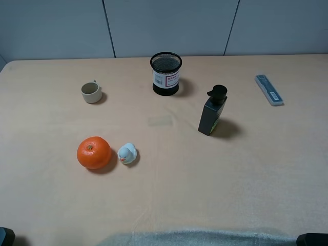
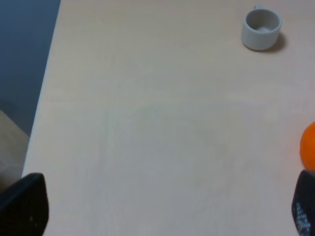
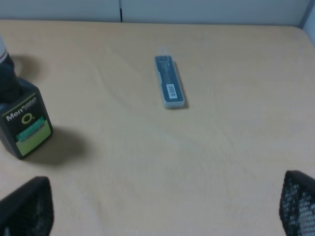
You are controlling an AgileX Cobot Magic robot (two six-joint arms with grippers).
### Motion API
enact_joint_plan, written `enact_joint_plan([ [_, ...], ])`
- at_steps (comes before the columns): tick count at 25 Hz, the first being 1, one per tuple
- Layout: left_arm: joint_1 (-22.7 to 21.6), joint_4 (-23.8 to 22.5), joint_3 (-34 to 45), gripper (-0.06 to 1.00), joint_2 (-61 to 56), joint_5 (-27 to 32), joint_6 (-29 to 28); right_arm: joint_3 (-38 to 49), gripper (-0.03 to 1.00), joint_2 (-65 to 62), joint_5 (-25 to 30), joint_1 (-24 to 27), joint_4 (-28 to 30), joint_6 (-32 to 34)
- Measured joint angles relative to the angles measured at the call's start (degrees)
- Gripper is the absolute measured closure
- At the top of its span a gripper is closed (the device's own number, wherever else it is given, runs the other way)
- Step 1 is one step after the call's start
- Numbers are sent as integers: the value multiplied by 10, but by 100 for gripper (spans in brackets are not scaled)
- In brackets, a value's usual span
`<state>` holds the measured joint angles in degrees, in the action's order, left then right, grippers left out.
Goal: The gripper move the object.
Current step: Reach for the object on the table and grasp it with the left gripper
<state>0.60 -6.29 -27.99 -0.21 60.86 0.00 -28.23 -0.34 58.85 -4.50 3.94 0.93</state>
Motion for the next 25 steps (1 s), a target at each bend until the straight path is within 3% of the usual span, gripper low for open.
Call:
enact_joint_plan([
  [11,0,13,-5,-4,14,7,0,0,28,0,0,0,0,0],
  [25,0,13,-87,-1,229,6,0,0,28,0,0,0,0,0],
])
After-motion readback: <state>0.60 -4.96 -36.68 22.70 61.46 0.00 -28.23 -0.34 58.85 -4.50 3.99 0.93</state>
